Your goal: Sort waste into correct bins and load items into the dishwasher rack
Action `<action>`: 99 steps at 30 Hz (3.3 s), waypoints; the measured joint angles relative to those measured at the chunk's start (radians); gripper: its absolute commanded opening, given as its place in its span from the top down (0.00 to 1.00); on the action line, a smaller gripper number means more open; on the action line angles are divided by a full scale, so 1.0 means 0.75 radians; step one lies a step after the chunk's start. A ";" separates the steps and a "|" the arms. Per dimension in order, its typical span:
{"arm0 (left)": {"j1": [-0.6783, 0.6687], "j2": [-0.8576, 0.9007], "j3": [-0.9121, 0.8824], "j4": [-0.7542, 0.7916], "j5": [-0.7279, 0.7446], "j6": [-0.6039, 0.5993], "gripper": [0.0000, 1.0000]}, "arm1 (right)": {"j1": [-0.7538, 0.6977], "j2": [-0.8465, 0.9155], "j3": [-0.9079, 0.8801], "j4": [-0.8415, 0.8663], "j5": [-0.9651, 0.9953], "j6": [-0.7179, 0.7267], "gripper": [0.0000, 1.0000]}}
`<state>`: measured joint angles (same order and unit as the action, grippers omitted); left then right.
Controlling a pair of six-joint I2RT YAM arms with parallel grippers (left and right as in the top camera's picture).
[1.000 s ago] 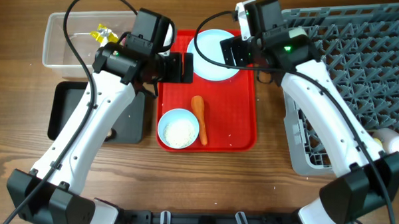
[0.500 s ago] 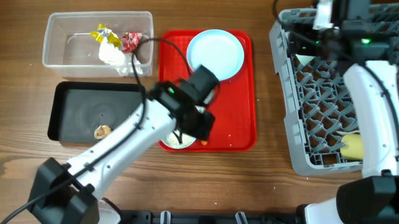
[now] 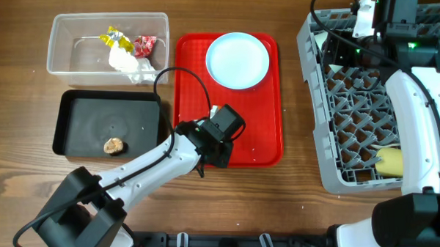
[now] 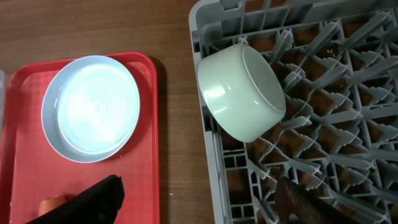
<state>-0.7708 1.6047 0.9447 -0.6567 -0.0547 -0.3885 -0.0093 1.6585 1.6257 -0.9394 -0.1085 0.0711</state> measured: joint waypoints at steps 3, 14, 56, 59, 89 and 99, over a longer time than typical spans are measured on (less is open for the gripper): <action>0.000 0.003 -0.020 0.016 -0.007 -0.008 0.96 | 0.000 0.000 0.000 -0.009 -0.001 0.000 0.20; 0.071 -0.004 0.125 -0.203 -0.026 -0.009 0.96 | 0.000 0.000 0.000 -0.019 -0.005 0.000 0.20; 1.774 0.089 0.149 -0.458 2.000 0.649 0.96 | 0.000 0.000 0.000 -0.050 -0.005 -0.011 0.21; 1.774 0.089 0.149 -0.476 2.082 0.652 0.96 | 0.000 0.000 0.000 -0.056 -0.005 -0.011 0.21; 1.757 0.089 0.148 -0.545 2.128 0.816 0.96 | 0.000 0.000 0.000 -0.065 -0.005 -0.016 0.20; 0.868 0.084 0.200 -0.230 1.097 0.427 0.96 | 0.000 0.000 0.000 -0.085 -0.005 -0.016 0.20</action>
<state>-0.1196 1.6680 1.0946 -0.8291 0.7677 -0.0681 -0.0093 1.6585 1.6257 -1.0031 -0.1120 0.0589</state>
